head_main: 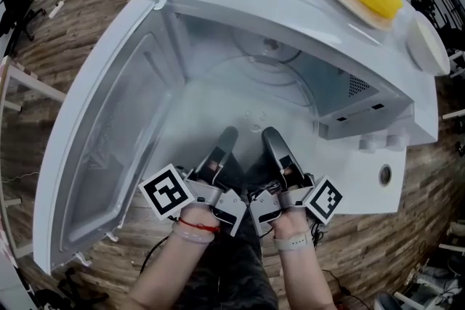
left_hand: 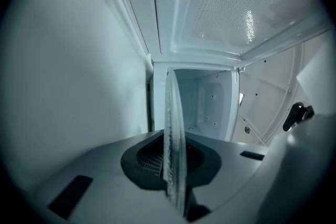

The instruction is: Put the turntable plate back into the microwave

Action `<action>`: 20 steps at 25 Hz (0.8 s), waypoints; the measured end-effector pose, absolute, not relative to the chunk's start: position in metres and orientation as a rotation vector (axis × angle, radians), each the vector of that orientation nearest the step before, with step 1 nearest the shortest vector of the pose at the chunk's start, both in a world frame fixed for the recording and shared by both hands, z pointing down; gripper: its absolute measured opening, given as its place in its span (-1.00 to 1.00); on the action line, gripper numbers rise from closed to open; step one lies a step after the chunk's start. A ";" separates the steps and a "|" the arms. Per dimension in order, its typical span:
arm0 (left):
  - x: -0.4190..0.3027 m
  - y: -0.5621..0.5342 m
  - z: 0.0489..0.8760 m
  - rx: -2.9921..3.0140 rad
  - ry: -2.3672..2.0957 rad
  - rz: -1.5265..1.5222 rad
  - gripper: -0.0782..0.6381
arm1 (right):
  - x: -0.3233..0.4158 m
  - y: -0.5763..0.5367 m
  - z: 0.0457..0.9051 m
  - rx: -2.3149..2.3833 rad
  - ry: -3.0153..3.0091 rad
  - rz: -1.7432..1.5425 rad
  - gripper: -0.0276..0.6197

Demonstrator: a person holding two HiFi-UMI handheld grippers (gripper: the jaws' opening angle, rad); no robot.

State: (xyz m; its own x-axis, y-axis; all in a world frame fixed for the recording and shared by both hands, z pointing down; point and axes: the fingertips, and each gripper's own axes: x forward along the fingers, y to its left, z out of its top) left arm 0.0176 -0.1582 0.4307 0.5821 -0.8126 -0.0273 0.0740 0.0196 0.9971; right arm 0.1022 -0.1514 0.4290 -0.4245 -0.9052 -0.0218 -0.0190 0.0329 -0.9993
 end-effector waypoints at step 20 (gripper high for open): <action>0.020 -0.187 0.432 1.345 -0.668 -0.819 -0.69 | 0.105 -0.137 0.428 -0.945 1.533 -1.548 -0.69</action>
State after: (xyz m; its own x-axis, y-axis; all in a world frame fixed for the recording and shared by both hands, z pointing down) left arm 0.0204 -0.1873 0.4319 0.5650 -0.8240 -0.0427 0.1248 0.0342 0.9916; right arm 0.1046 -0.1373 0.4284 -0.4479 -0.8941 -0.0019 0.0107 -0.0033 -0.9999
